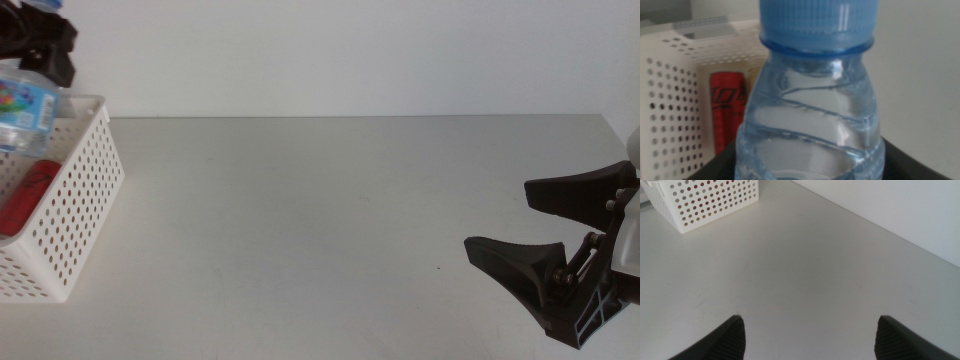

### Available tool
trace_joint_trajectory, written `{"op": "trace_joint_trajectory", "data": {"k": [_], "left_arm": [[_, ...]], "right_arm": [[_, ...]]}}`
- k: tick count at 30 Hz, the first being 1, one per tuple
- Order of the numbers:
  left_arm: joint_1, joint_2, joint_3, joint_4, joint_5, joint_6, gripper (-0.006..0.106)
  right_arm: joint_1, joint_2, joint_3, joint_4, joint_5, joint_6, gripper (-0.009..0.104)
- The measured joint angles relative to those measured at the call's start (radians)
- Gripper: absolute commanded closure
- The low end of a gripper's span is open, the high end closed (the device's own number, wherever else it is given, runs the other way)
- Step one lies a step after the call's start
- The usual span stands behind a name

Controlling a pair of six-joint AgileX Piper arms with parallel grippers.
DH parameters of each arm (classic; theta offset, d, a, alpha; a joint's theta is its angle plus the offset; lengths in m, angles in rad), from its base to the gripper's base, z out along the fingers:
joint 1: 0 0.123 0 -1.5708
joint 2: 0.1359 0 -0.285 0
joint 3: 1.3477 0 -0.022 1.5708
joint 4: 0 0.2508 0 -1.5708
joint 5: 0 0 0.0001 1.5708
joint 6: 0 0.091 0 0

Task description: Use arms to grab the bottles and put them into the dustbin to the left of the table.

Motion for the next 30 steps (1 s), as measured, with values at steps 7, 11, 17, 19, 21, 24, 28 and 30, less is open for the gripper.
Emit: {"op": "trace_joint_trajectory", "data": {"k": [7, 11, 17, 19, 21, 24, 28, 30], "left_arm": [[0.155, 0.091, -0.019, 0.035, 0.063, 0.031, 0.102], [0.2, 0.159, -0.019, 0.045, 0.063, 0.032, 0.102], [0.206, 0.26, -0.019, 0.061, 0.06, 0.032, 0.1], [0.206, 0.289, -0.019, 0.065, 0.057, 0.032, 0.096], [0.206, 0.319, -0.019, 0.071, 0.053, 0.033, 0.091], [0.206, 0.352, -0.019, 0.082, 0.051, 0.053, 0.079], [0.206, 0.383, -0.019, 0.069, 0.04, 0.086, 0.053], [0.206, 0.388, -0.019, 0.054, 0.03, 0.101, 0.035]], "right_arm": [[0.0, 0.0, 0.0, 0.0, 0.0, 0.0, 0.029], [0.0, 0.0, 0.0, 0.0, 0.0, 0.0, 0.029], [0.0, 0.0, 0.0, 0.0, 0.0, 0.0, 0.029], [0.0, 0.0, 0.0, 0.0, 0.0, 0.0, 0.029], [0.0, 0.0, 0.0, 0.0, 0.0, 0.0, 0.029], [0.0, 0.0, 0.0, 0.0, 0.0, 0.0, 0.029], [0.0, 0.0, 0.0, 0.0, 0.0, 0.0, 0.029], [0.0, 0.0, 0.0, 0.0, 0.0, 0.0, 0.029]]}}
